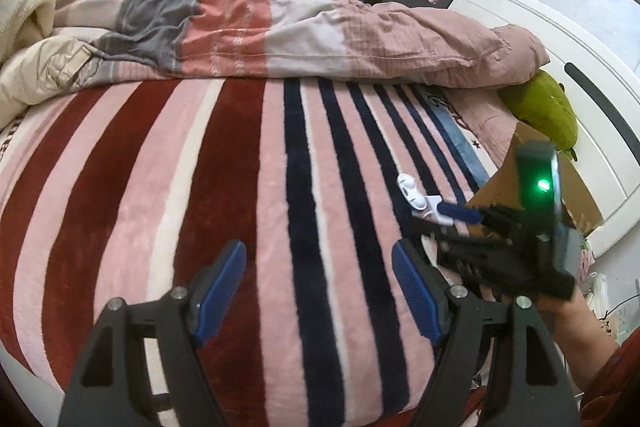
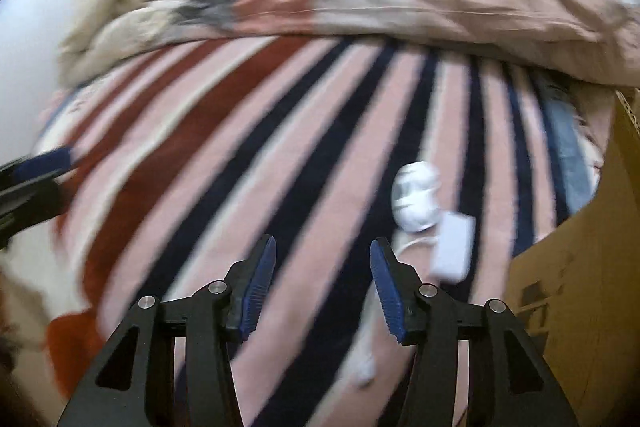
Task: Organize rigid objects
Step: 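Move the right gripper back and grasp the white earphones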
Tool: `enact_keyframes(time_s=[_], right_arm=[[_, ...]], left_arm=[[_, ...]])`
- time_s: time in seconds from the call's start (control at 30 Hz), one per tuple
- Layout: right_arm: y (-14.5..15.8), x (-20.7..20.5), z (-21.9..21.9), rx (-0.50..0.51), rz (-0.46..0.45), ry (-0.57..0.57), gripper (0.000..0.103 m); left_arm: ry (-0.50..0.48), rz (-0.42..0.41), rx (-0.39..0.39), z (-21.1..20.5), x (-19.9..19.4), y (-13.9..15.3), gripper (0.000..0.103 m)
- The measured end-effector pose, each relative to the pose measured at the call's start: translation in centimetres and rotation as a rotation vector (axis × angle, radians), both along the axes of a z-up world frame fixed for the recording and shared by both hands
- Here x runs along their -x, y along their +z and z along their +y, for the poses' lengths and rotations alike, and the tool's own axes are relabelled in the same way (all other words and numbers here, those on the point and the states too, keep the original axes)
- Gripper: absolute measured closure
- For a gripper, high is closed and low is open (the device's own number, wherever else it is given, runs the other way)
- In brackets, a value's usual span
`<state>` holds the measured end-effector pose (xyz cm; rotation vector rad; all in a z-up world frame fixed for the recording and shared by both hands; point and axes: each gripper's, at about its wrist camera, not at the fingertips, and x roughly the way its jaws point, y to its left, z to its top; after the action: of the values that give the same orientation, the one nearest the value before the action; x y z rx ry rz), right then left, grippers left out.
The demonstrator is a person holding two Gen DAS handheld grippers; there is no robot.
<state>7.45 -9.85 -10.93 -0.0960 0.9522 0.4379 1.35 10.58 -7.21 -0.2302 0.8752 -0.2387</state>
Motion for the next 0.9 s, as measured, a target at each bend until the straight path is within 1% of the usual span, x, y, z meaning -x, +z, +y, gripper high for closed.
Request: enact_keyframes(time_s=[0.13, 0.23, 0.3, 0.47, 0.53, 0.57, 0.6, 0.67, 0.7, 0.73, 0.8, 0.83, 0.87, 0.9], right_arm=[[-1.8, -2.7, -0.4, 0.087, -0.045, -0.104, 0.058], [-2.7, -4.2, -0.8, 0.101, -0.056, -0.134, 0.058], [-3.4, -5.3, -0.6, 0.107, -0.046, -0.124, 0.058], [-4.6, -6.9, 0.0, 0.079, -0.023, -0.109, 0.057], [-4.3, -6.4, 0.4, 0.024, -0.022, -0.052, 0.056], [-4.0, -6.0, 0.8, -0.013, -0.020, -0.003, 0.057], [-3.9, -5.8, 1.0, -0.025, -0.021, 0.016, 0.057], [-3.7, -5.3, 1.7, -0.008, -0.038, 0.025, 0.057], [-3.8, -5.2, 2.0, 0.029, -0.043, 0.002, 0.057], [-4.0, -5.2, 2.0, 0.039, -0.037, -0.010, 0.057], [-4.5, -5.2, 1.8, 0.023, -0.001, -0.019, 0.057], [-4.6, -5.0, 1.7, 0.024, 0.003, -0.021, 0.061], [-4.6, -4.9, 1.6, 0.027, -0.003, -0.018, 0.074], [-4.6, -4.6, 1.8, 0.046, -0.021, -0.008, 0.076]], left_arm=[[0.005, 0.009, 0.011, 0.7, -0.6, -0.8, 0.031], [0.009, 0.019, 0.019, 1.2, -1.2, -1.3, 0.030], [0.009, 0.027, 0.022, 1.4, -1.5, -1.6, 0.030], [0.015, 0.039, 0.024, 1.6, -1.7, -1.9, 0.030], [0.016, 0.040, 0.023, 1.6, -1.7, -1.8, 0.030], [0.018, 0.040, 0.024, 1.6, -1.7, -1.8, 0.030], [0.019, 0.040, 0.025, 1.6, -1.7, -1.8, 0.030], [0.019, 0.041, 0.022, 1.6, -1.7, -1.7, 0.030], [0.020, 0.043, 0.019, 1.5, -1.6, -1.7, 0.030], [0.019, 0.044, 0.016, 1.5, -1.6, -1.7, 0.030], [0.019, 0.047, 0.014, 1.5, -1.5, -1.5, 0.030], [0.020, 0.048, 0.017, 1.5, -1.6, -1.4, 0.030], [0.021, 0.049, 0.022, 1.5, -1.6, -1.3, 0.030], [0.020, 0.046, 0.030, 1.4, -1.6, -1.1, 0.030]])
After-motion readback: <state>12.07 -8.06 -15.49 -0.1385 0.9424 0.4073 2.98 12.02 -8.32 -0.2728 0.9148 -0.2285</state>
